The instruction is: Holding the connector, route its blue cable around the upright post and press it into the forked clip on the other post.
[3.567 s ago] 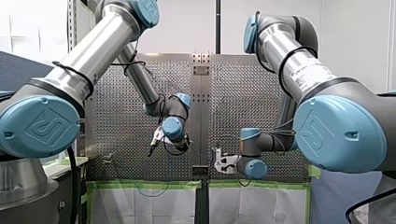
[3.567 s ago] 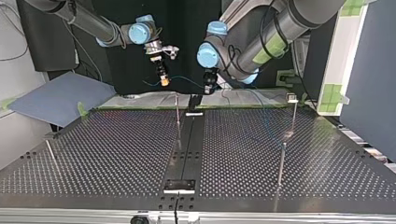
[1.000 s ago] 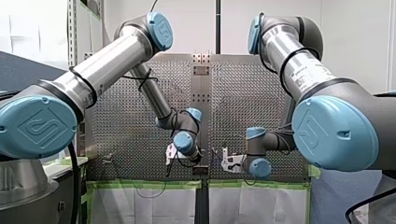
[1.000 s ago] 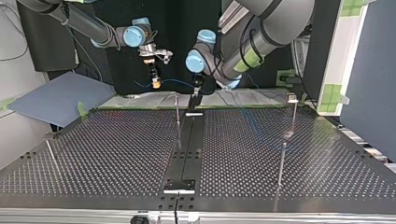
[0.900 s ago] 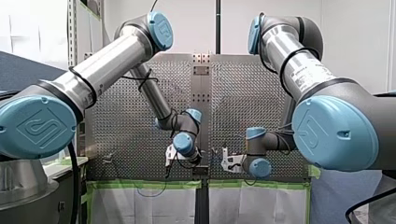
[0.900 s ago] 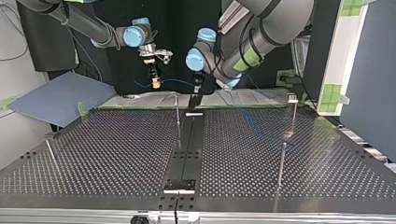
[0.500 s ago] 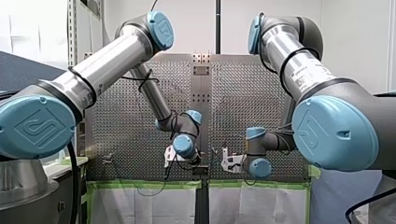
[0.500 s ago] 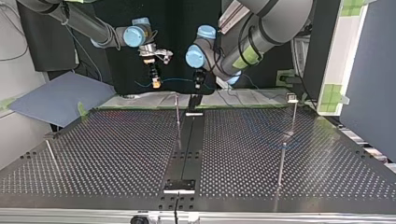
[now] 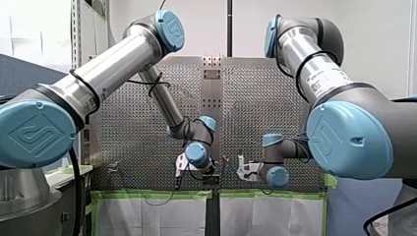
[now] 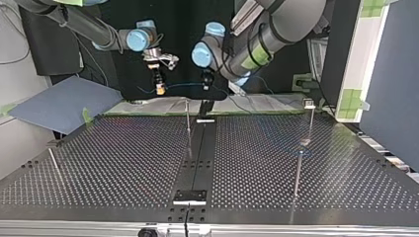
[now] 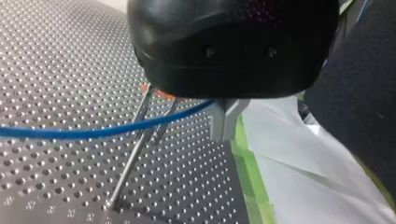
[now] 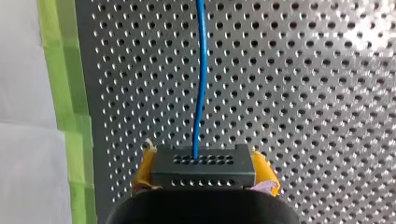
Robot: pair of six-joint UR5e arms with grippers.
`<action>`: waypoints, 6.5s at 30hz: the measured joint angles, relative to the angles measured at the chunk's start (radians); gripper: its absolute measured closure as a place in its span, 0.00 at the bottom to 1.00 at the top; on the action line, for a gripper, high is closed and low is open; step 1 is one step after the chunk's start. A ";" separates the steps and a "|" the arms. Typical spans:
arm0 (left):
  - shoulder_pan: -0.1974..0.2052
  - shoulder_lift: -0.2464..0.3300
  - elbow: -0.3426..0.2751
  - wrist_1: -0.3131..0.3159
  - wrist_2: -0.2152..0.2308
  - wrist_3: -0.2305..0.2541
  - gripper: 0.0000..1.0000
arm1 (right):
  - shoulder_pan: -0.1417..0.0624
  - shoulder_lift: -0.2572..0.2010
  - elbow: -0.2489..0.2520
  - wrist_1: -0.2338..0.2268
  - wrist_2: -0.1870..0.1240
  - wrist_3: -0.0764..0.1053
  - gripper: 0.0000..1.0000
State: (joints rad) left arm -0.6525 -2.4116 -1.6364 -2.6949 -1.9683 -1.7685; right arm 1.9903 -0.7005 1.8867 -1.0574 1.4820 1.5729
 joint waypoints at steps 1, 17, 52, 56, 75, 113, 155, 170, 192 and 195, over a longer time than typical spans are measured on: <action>-0.007 0.000 0.000 0.003 -0.006 0.002 1.00 | -0.005 0.000 0.000 0.000 0.000 0.000 0.94; -0.059 -0.003 0.000 0.076 -0.021 -0.020 1.00 | -0.047 0.000 -0.017 -0.006 -0.003 0.002 0.94; -0.032 -0.034 0.002 0.116 0.027 -0.048 1.00 | -0.096 0.000 -0.044 0.013 -0.027 0.004 0.94; -0.029 -0.034 0.009 0.115 0.027 -0.048 1.00 | -0.099 0.000 -0.050 0.017 -0.029 0.004 0.94; -0.005 -0.043 0.065 0.094 0.029 -0.049 1.00 | -0.100 0.000 -0.087 0.036 -0.037 0.003 0.94; 0.045 -0.106 0.130 0.038 0.072 -0.082 1.00 | -0.119 0.002 -0.122 0.046 -0.049 -0.003 0.94; 0.100 -0.112 0.204 0.015 0.124 -0.094 1.00 | -0.160 0.064 -0.239 0.129 -0.056 -0.009 0.91; 0.105 -0.111 0.204 -0.032 0.105 -0.063 0.67 | -0.167 0.068 -0.247 0.135 -0.067 -0.012 0.91; 0.149 -0.109 0.204 -0.041 -0.014 -0.099 0.50 | -0.170 0.072 -0.247 0.155 -0.072 -0.014 0.91; 0.145 -0.109 0.204 -0.038 -0.029 -0.100 0.48 | -0.171 0.072 -0.247 0.156 -0.072 -0.014 0.91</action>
State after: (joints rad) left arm -0.5073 -2.5210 -1.4323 -2.7325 -1.9976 -1.8685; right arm 1.8196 -0.6285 1.6392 -0.9011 1.4100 1.5587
